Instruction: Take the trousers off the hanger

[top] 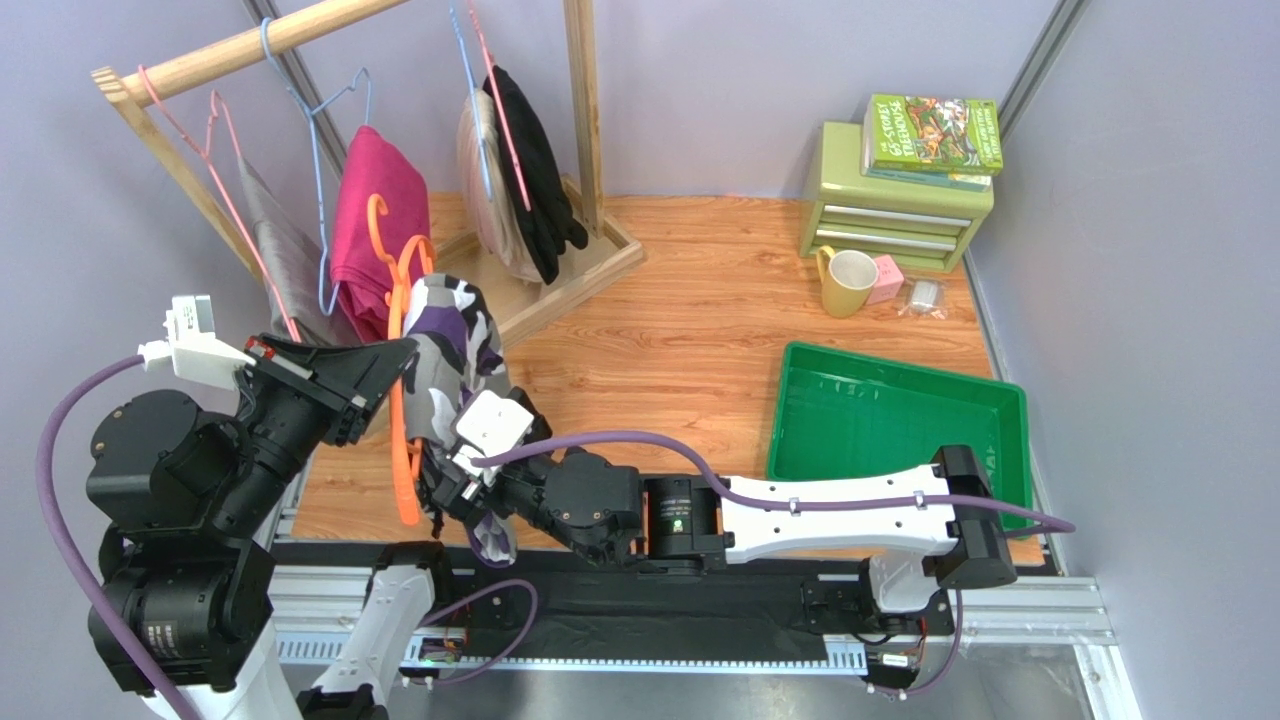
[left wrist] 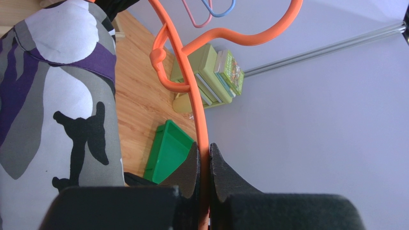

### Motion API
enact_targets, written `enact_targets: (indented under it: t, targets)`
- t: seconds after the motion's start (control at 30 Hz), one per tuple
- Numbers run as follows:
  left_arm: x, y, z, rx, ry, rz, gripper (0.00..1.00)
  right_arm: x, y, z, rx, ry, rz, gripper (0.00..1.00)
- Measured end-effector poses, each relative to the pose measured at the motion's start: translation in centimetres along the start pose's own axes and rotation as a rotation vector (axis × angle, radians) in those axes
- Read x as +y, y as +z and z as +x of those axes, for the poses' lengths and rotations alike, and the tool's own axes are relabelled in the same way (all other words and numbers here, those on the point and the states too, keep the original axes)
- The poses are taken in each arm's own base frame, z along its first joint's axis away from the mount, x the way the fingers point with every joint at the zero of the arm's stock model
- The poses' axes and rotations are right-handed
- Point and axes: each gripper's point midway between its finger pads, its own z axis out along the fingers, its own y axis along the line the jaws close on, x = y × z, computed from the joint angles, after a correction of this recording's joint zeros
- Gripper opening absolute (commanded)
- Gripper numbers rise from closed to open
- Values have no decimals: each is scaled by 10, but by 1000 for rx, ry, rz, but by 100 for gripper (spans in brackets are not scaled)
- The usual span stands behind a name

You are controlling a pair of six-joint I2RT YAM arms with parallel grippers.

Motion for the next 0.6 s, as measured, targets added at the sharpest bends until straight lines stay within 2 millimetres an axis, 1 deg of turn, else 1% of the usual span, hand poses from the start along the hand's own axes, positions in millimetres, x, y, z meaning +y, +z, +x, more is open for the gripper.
enact_targets:
  t: [0.07, 0.17, 0.33, 0.6]
  targets:
    - [0, -1, 1, 5, 1, 3, 0, -6, 3, 1, -4, -4, 37, 71]
    - [-1, -1, 1, 7, 3, 5, 0, -10, 6, 3, -9, -9, 72, 71]
    - [-2, -1, 1, 10, 8, 15, 0, -17, 14, 6, -12, -18, 129, 67]
    - [-7, -3, -1, 3, 19, 33, 0, -27, 15, 3, -30, -33, 194, 67]
